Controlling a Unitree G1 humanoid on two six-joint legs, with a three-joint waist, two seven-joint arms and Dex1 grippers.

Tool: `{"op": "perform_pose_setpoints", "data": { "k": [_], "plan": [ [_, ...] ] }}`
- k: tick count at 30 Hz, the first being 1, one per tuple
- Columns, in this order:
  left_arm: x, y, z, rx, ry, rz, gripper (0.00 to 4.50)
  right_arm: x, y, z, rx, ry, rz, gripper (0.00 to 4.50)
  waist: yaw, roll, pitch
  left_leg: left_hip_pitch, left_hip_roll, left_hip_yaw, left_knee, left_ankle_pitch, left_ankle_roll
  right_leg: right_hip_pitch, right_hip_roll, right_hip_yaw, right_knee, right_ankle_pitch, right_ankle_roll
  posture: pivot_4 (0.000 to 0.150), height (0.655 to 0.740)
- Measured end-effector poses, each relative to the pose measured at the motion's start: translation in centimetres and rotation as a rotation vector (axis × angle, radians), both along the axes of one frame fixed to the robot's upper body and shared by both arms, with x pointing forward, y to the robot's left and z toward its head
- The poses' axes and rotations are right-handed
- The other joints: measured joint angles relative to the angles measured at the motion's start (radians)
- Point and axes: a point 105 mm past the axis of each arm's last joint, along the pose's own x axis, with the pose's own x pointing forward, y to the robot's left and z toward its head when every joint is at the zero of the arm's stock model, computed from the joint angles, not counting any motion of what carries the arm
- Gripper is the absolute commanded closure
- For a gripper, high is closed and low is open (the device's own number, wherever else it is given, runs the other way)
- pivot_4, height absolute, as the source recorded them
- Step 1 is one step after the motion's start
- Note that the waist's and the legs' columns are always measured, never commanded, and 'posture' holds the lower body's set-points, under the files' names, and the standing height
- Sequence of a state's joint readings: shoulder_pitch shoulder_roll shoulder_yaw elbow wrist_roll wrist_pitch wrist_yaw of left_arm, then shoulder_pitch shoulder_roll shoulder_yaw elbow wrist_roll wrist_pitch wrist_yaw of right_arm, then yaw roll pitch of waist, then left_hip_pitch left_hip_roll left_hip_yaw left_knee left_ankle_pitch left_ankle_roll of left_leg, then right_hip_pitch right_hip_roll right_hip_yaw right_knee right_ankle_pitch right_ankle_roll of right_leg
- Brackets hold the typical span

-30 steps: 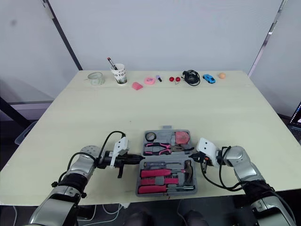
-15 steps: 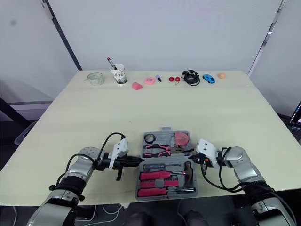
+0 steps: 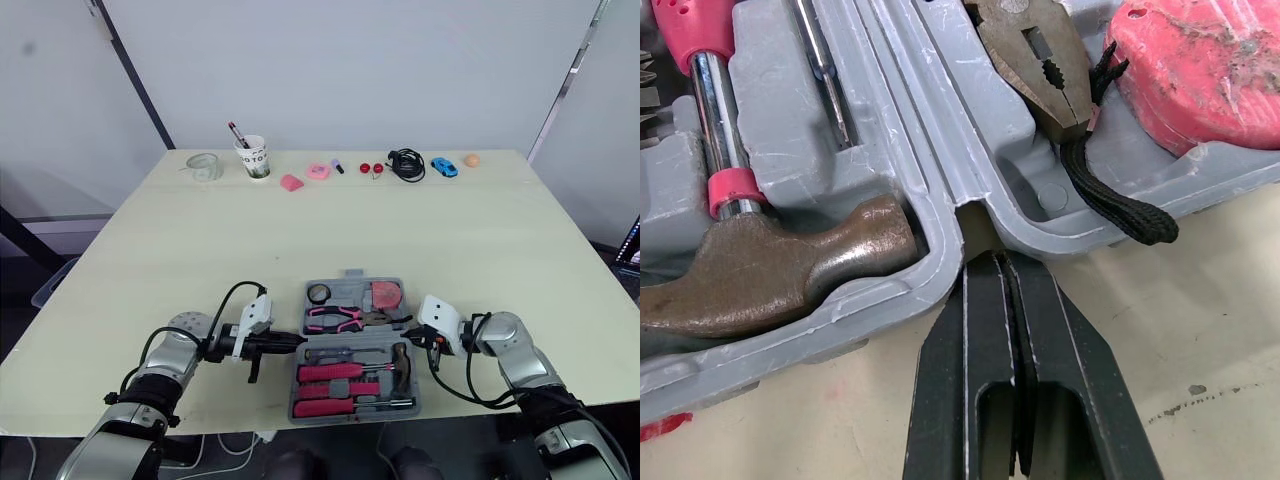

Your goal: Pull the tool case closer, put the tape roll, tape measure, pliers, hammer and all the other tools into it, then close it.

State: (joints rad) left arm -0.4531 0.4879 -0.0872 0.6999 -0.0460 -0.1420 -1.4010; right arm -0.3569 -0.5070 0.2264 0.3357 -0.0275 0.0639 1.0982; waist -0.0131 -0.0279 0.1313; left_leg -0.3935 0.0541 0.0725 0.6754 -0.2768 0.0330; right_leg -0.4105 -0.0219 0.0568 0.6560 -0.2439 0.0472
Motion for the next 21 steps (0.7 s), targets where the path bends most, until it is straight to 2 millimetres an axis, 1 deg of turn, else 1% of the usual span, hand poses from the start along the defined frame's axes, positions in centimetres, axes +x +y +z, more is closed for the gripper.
{"op": "perform_pose_setpoints", "data": {
  "k": [4,6,9,11,13,15,17,19,20,21],
  "plan": [
    [0.0,0.1,0.0,-0.008,-0.008,0.01,4.42,0.1,-0.2,0.0,0.022,0.004,-0.017,4.5,0.0,0.0,0.0,0.0,0.0,0.0,0.0,0.0,0.0,0.0,0.0,0.0,0.0,0.0,0.0,0.15,0.74],
    [0.1,1.5,1.2,-0.051,-0.051,0.06,4.42,0.7,-2.4,1.1,0.05,-0.014,-0.091,4.5,0.001,0.0,0.0,0.0,0.0,0.0,0.0,0.0,0.0,0.0,0.0,0.0,0.0,0.0,0.0,0.15,0.74],
    [0.2,1.9,2.1,-0.059,-0.085,0.07,4.42,0.8,-3.1,1.5,0.06,-0.022,-0.112,4.5,0.0,0.0,0.0,0.0,0.0,0.0,0.0,0.0,0.0,0.0,0.0,0.0,0.0,0.0,0.0,0.15,0.74],
    [-0.5,2.5,2.2,-0.072,-0.098,0.085,4.42,0.1,-3.8,1.3,0.083,-0.015,-0.138,4.5,0.0,0.0,0.0,0.0,0.001,0.0,-0.001,0.0,0.0,0.0,0.0,0.0,-0.001,0.0,0.0,0.15,0.74],
    [-1.3,4.1,1.8,-0.072,-0.082,0.137,4.42,-0.7,-5.2,0.9,0.104,0.003,-0.191,4.5,-0.001,0.001,0.0,0.0,0.001,0.0,-0.001,0.0,0.0,0.0,-0.001,0.0,-0.001,0.0,0.0,0.15,0.74],
    [-2.0,4.8,1.9,-0.089,-0.087,0.167,4.42,-1.1,-5.7,1.2,0.135,-0.008,-0.218,4.5,-0.001,0.001,0.0,0.0,0.001,0.0,-0.001,0.0,0.0,0.0,-0.001,0.0,-0.001,0.0,0.0,0.15,0.74],
    [-2.1,5.0,2.3,-0.11,-0.104,0.182,4.42,-1.2,-5.9,1.6,0.159,-0.024,-0.239,4.5,0.0,0.001,0.0,0.001,0.001,0.0,-0.001,0.0,0.0,0.0,-0.002,0.0,0.0,0.0,0.0,0.15,0.74],
    [-2.6,5.4,2.9,-0.134,-0.13,0.2,4.5,-1.5,-6.3,2.1,0.194,-0.044,-0.276,3.98,0.001,0.0,0.0,0.001,0.002,-0.001,-0.001,0.0,0.0,0.0,-0.003,0.0,0.0,0.0,-0.001,0.15,0.74],
    [-2.7,5.7,3.1,-0.14,-0.139,0.212,4.5,-1.6,-6.5,2.3,0.208,-0.046,-0.292,3.83,0.001,0.0,0.0,0.002,0.002,-0.001,-0.001,0.0,0.0,0.0,-0.003,0.0,0.0,-0.002,-0.003,0.15,0.74],
    [-2.9,5.8,3.3,-0.147,-0.148,0.219,4.5,-1.8,-6.7,2.3,0.224,-0.046,-0.31,3.24,0.002,0.0,0.0,0.001,0.002,-0.001,-0.001,0.0,0.0,0.0,-0.004,0.0,0.0,-0.002,-0.004,0.15,0.74]
  ]
}}
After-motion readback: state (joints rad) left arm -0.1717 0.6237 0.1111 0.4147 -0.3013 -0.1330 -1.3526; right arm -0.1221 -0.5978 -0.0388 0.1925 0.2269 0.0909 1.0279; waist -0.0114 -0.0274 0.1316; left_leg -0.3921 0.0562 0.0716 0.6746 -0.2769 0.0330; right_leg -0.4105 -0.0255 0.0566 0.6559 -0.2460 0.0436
